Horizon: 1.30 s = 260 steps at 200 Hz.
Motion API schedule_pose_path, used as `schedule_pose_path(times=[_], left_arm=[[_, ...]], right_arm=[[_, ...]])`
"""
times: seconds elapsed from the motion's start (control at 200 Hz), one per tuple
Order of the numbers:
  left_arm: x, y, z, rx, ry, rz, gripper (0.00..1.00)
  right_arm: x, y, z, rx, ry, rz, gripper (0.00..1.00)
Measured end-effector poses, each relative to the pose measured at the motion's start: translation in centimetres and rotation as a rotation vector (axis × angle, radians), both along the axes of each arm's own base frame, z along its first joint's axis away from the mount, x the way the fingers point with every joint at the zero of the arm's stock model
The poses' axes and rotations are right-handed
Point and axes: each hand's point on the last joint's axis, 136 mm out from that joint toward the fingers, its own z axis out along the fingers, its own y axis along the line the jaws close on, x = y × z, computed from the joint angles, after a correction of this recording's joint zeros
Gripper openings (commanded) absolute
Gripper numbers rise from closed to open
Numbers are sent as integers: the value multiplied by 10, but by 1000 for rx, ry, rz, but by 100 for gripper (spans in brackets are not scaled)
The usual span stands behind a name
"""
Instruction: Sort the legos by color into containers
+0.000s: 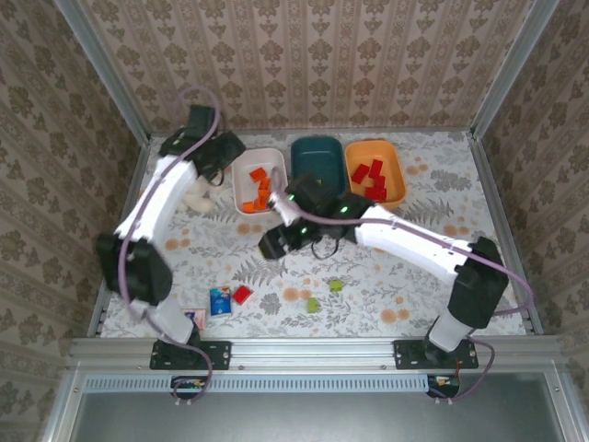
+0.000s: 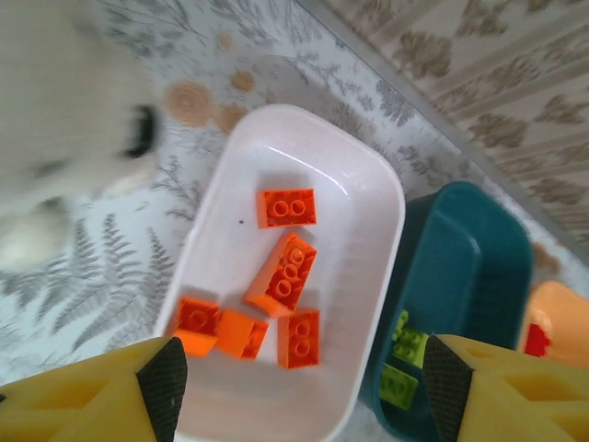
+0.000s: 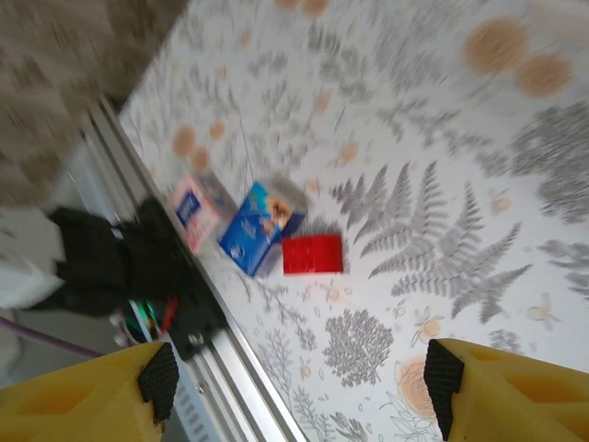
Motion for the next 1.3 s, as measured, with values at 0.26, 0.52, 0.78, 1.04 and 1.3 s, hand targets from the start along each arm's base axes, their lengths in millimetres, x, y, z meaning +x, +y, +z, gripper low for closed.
schedule_pose_path(times=[0.26,0.52,0.78,1.04,1.3], left_arm=[[-129,52,-11,15,12,83,70],[-205,85,-1,25,-25,155,69],[-222,93,-9,47,24,175,69],[-227,96,-8,52,29,178,68],[-229,96,-9,54,35,178,68]], right_arm=[[-68,36,-87,-214,-19,229,86],[-75,55,-143,-356,-9,269,95],[-58,78,-147,-375,-58,247,95],[-48,83,-167,-437,-66,223,91],[-31,78,-172,-483,-85,155,88]])
